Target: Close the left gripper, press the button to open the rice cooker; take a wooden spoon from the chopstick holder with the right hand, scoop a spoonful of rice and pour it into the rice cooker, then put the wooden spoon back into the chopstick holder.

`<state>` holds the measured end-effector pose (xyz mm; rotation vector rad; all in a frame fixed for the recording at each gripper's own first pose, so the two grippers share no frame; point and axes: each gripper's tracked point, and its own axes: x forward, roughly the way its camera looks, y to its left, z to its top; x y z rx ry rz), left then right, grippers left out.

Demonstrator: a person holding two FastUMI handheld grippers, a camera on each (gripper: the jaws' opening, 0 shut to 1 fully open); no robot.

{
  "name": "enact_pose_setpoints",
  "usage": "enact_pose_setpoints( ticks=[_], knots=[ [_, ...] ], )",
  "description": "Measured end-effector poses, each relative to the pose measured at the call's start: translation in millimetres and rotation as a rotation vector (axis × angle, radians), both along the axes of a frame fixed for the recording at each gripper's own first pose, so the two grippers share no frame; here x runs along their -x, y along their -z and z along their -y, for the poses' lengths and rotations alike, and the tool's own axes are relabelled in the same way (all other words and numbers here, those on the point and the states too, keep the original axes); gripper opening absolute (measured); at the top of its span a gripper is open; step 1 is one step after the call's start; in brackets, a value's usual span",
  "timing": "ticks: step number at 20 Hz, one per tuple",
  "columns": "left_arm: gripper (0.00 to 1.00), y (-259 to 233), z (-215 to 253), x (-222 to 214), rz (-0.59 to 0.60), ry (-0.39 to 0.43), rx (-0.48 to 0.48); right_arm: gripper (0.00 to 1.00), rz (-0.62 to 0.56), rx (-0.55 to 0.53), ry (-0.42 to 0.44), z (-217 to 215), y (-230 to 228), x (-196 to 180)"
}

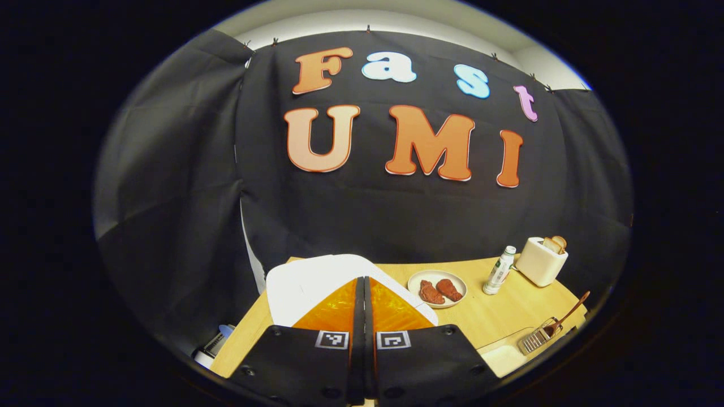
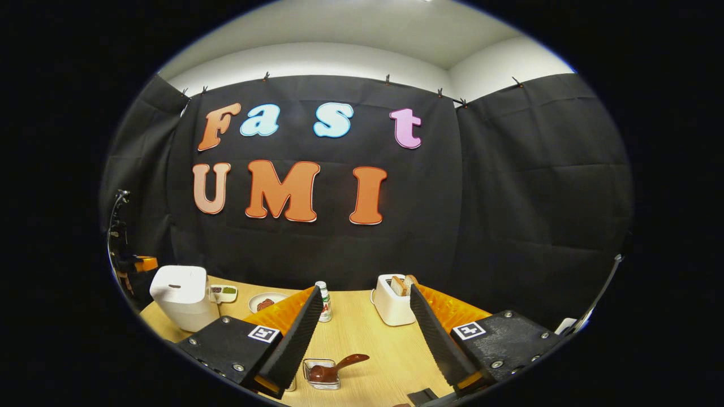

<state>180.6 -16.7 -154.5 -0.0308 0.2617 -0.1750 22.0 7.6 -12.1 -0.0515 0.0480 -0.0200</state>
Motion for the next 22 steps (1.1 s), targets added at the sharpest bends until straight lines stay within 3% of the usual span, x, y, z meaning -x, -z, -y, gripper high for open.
enact_pose_setpoints(
  ticks=[3,4,5,12,22],
  knots=[
    [0.05,22.3,1.0,-17.9,-0.046,0.021,-0.042,0.96,-0.014,0.004,0.012,1.1,3.8,-3.9],
    [0.04,31.2,2.2,-21.6,-0.062,0.028,-0.049,0.91,-0.017,0.007,0.016,1.0,5.3,-5.0],
    [0.05,38.2,4.7,-24.5,-0.082,0.036,-0.046,0.95,-0.022,0.010,0.019,0.9,5.9,-6.1],
    [0.03,74.0,12.0,-36.7,-0.176,0.051,-0.043,0.96,-0.042,0.018,0.032,1.9,12.5,-11.5],
    [0.05,83.1,8.9,-37.8,-0.218,0.029,-0.028,0.96,-0.060,-0.004,0.034,3.0,21.7,-12.4]
  ],
)
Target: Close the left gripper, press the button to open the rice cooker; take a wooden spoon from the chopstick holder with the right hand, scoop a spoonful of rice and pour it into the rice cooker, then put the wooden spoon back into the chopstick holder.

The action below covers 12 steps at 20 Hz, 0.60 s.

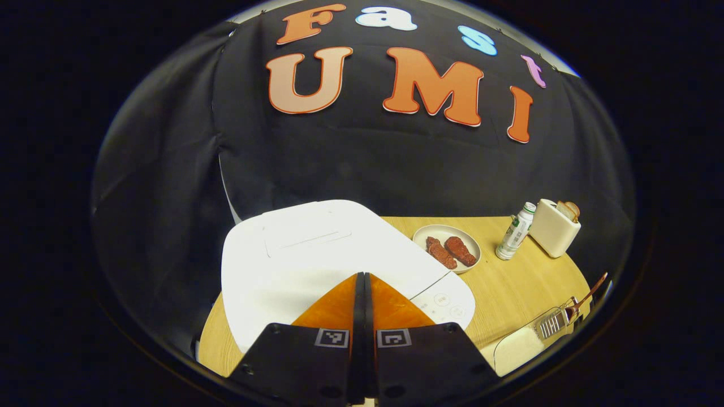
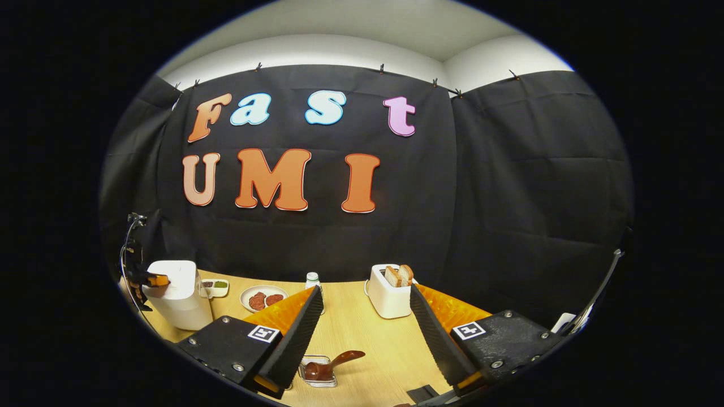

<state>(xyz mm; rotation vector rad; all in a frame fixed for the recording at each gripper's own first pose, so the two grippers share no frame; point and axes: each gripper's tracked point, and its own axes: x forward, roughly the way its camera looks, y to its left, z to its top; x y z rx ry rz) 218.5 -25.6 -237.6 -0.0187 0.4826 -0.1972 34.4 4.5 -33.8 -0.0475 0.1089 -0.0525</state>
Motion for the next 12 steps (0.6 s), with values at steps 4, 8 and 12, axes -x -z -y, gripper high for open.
enact_pose_setpoints(
  ticks=[4,8,12],
  knots=[
    [0.05,-1.2,0.2,3.2,0.013,0.003,-0.013,0.95,-0.008,-0.002,-0.005,-0.9,3.4,2.5],
    [0.05,-10.8,-1.6,3.1,0.039,0.006,-0.025,1.00,0.004,-0.003,0.001,1.9,-1.2,4.4],
    [0.04,-46.1,-3.4,9.8,0.093,0.000,-0.005,0.95,0.011,-0.015,-0.003,1.3,-2.8,8.3]
  ],
)
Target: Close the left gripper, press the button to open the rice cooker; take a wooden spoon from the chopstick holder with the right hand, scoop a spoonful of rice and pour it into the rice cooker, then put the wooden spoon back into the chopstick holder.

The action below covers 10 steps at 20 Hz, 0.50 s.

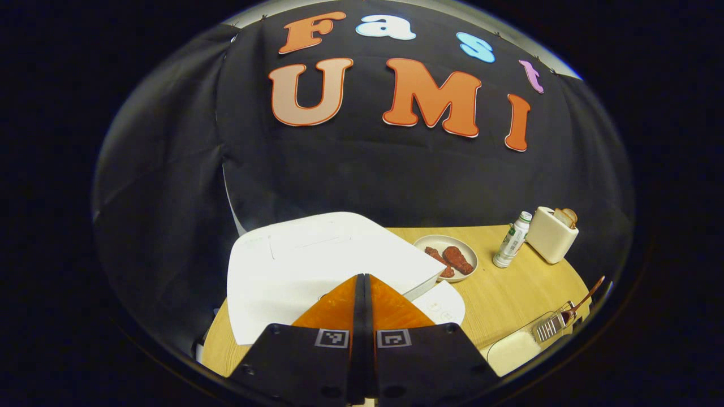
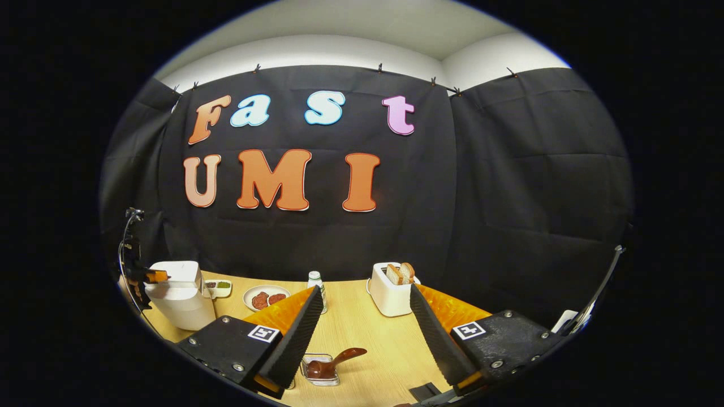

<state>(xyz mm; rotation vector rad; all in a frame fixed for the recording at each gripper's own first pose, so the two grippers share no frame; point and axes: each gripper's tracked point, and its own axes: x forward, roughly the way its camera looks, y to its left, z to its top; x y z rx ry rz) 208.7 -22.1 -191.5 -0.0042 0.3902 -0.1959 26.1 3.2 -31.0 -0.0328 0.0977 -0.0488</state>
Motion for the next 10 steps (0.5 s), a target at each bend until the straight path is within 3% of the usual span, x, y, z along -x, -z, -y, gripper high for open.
enact_pose_setpoints(
  ticks=[5,10],
  knots=[
    [0.04,-66.3,-9.8,19.4,0.102,-0.036,0.015,0.95,0.014,-0.002,-0.012,-4.1,-5.3,3.8],
    [0.04,-134.4,-18.3,55.0,0.221,-0.058,0.099,0.95,0.037,0.001,-0.022,-6.7,-6.6,7.0]
  ],
)
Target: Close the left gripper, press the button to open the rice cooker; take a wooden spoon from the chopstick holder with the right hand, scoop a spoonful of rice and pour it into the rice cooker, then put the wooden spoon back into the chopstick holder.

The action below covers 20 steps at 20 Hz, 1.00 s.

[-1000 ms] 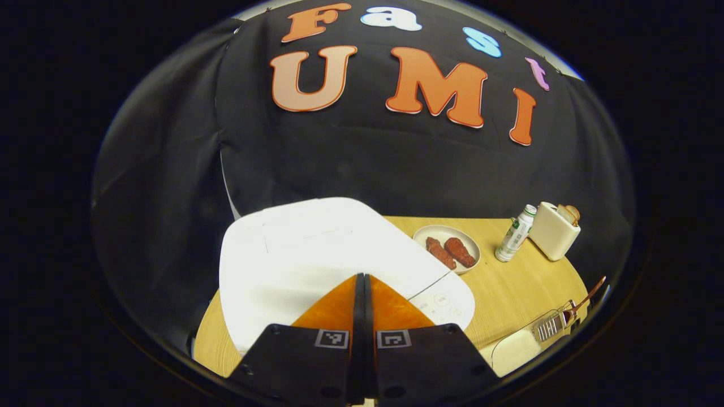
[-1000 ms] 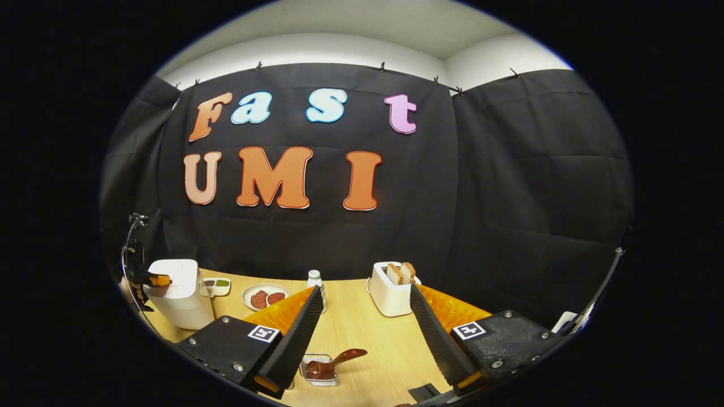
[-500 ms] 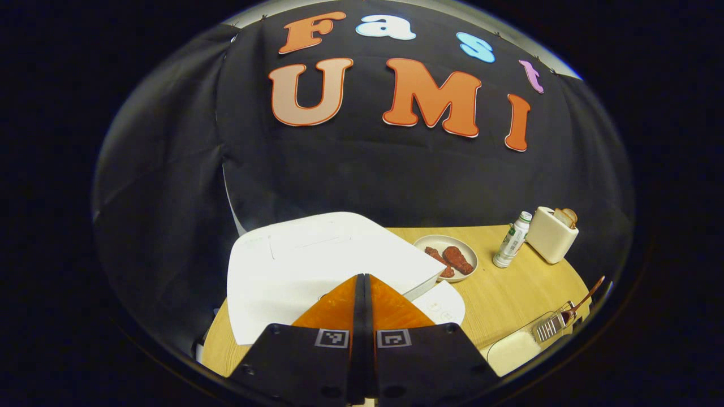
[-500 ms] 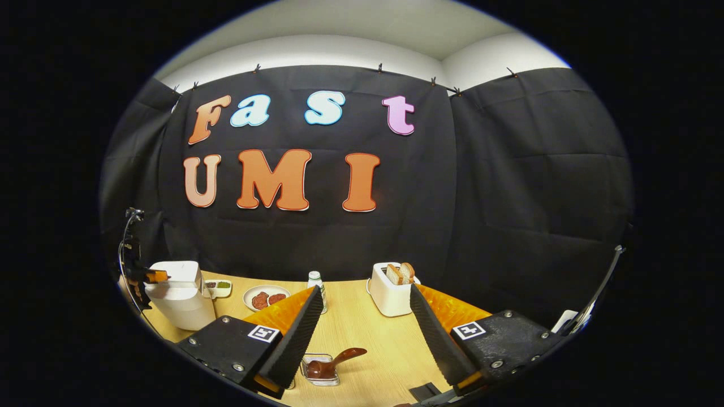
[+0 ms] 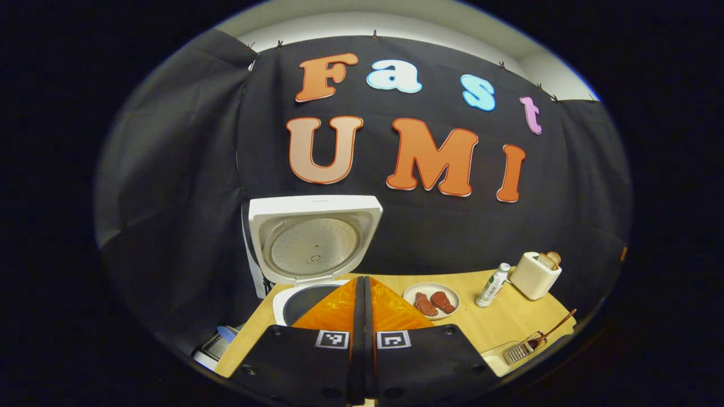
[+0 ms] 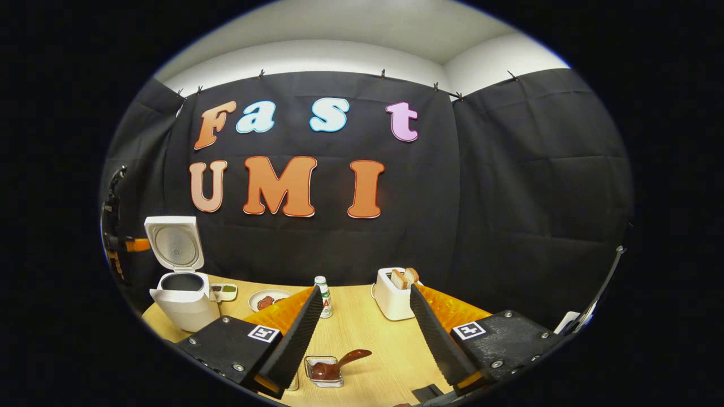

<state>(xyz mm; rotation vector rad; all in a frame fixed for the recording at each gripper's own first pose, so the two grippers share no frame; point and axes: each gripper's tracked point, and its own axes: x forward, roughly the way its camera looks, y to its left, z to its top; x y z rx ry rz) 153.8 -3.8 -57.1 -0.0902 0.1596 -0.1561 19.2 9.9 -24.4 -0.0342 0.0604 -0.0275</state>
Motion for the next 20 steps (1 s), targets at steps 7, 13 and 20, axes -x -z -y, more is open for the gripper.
enact_pose_setpoints(
  ticks=[7,13,20],
  knots=[
    [0.04,-50.1,-25.3,52.1,0.112,-0.047,-0.007,0.96,-0.002,-0.076,-0.002,0.8,30.2,-7.5],
    [0.04,-72.7,-39.6,86.6,0.151,-0.069,0.002,0.96,-0.087,-0.117,-0.010,3.0,91.7,-27.2],
    [0.04,-90.4,-69.1,117.7,0.201,-0.203,-0.012,0.96,-0.173,-0.205,-0.009,1.3,153.7,-53.8]
  ],
)
